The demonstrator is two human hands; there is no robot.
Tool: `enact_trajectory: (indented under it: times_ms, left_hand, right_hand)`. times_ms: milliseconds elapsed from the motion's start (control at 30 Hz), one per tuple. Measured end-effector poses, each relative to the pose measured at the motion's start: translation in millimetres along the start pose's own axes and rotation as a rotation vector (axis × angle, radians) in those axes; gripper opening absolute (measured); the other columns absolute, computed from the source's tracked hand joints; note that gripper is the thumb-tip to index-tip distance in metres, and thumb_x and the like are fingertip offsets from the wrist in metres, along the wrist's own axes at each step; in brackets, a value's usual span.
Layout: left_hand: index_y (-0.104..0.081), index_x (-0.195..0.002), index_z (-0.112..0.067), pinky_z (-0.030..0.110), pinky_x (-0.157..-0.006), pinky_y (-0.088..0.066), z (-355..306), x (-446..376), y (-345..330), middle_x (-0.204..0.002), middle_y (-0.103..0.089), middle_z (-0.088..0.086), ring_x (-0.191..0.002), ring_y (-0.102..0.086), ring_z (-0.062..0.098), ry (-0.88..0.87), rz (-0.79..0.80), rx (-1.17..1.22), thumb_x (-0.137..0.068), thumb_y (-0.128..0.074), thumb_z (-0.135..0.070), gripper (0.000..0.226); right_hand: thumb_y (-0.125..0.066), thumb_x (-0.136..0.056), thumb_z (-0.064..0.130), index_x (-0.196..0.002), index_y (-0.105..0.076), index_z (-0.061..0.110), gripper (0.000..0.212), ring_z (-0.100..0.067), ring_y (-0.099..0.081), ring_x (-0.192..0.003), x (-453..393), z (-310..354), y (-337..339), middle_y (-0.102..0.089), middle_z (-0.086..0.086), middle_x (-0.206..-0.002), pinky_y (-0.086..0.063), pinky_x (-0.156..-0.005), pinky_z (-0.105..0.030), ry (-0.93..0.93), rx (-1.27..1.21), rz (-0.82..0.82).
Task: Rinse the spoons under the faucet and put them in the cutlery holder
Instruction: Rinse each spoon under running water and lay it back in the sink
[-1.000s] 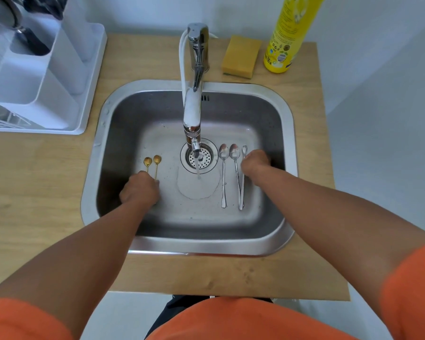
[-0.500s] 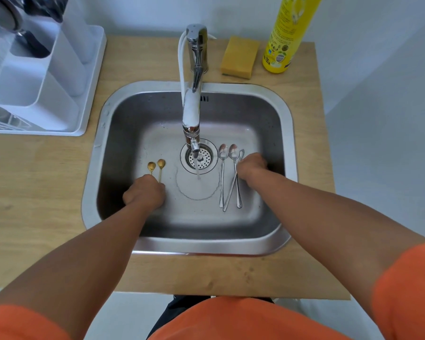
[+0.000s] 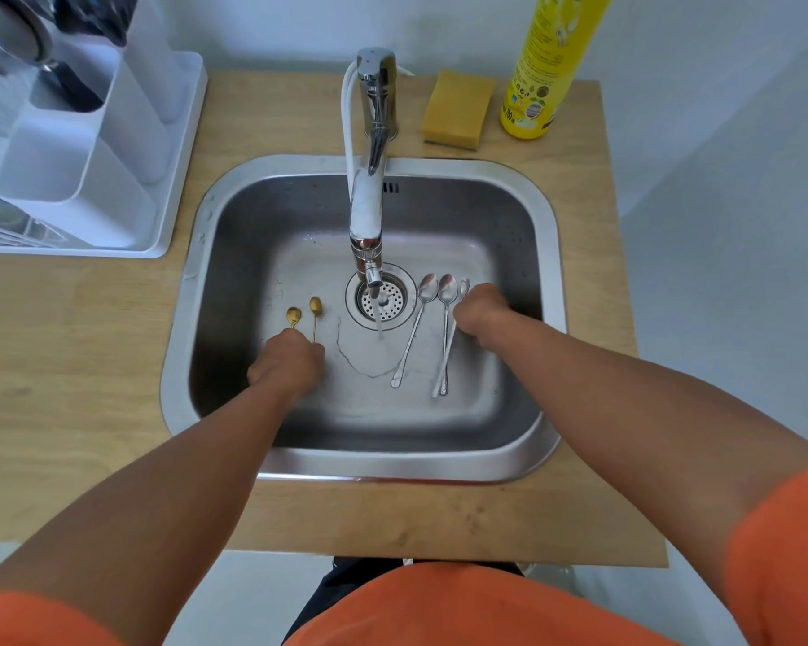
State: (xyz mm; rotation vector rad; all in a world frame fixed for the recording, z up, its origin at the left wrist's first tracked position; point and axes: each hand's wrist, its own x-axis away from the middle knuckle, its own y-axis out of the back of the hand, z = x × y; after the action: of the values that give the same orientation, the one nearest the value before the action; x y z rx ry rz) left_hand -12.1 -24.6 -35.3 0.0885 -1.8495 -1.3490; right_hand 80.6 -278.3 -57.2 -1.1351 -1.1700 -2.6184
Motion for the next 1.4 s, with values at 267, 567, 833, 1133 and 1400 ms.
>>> enact_trajectory:
  times_ms: [267,567,833,1133,1400]
  left_hand:
    - [-0.065,-0.092,-0.008,0.031,-0.057,-0.038,-1.6,6.3,-3.4,-0.081,-0.059,0.007,-0.068,-0.055,0.022,-0.019,0.054,0.125,-0.099,-0.048,-0.025,0.025]
    - [-0.064,-0.09,-0.006,0.032,-0.059,-0.04,0.6,5.9,-5.4,-0.085,-0.063,0.01,-0.07,-0.056,0.024,0.004,0.061,0.207,-0.101,-0.047,-0.023,0.027]
    - [-0.065,-0.09,-0.007,0.033,-0.062,-0.043,1.0,9.3,-7.9,-0.085,-0.064,0.011,-0.072,-0.058,0.025,0.018,0.068,0.216,-0.102,-0.048,-0.026,0.028]
    - [-0.062,-0.086,-0.008,0.031,-0.058,-0.039,3.5,13.3,-4.6,-0.084,-0.064,0.011,-0.069,-0.057,0.024,0.023,0.069,0.235,-0.1,-0.048,-0.024,0.025]
    - [-0.063,-0.088,-0.008,0.032,-0.058,-0.04,4.6,14.3,-6.3,-0.083,-0.064,0.011,-0.068,-0.058,0.024,0.045,0.073,0.232,-0.101,-0.049,-0.026,0.026]
  right_hand:
    - [-0.055,-0.091,0.009,-0.083,-0.053,0.011,0.009,-0.027,-0.058,-0.071,-0.1,-0.1,-1.4,-0.063,-0.008,-0.089,-0.042,-0.058,-0.029,0.101,0.267,-0.041]
    - [-0.053,-0.094,0.026,-0.113,-0.055,0.021,0.02,-0.035,-0.065,-0.102,15.3,-5.6,-10.1,-0.067,-0.01,-0.117,-0.04,-0.069,-0.033,0.284,0.364,-0.171]
    - [-0.052,-0.096,0.05,-0.105,-0.065,0.022,0.032,-0.036,-0.067,-0.102,51.4,-2.0,-44.9,-0.071,-0.007,-0.11,-0.039,-0.071,-0.036,0.401,0.485,-0.107]
    - [-0.06,-0.092,0.045,-0.106,-0.065,0.02,0.029,-0.035,-0.067,-0.103,59.0,-7.7,-50.2,-0.07,-0.007,-0.112,-0.04,-0.07,-0.034,0.37,0.513,-0.053]
    - [-0.064,-0.083,0.025,-0.086,-0.053,0.021,0.012,-0.028,-0.053,-0.079,57.9,-0.3,-41.9,-0.058,-0.001,-0.091,-0.04,-0.065,-0.031,0.312,0.501,-0.011]
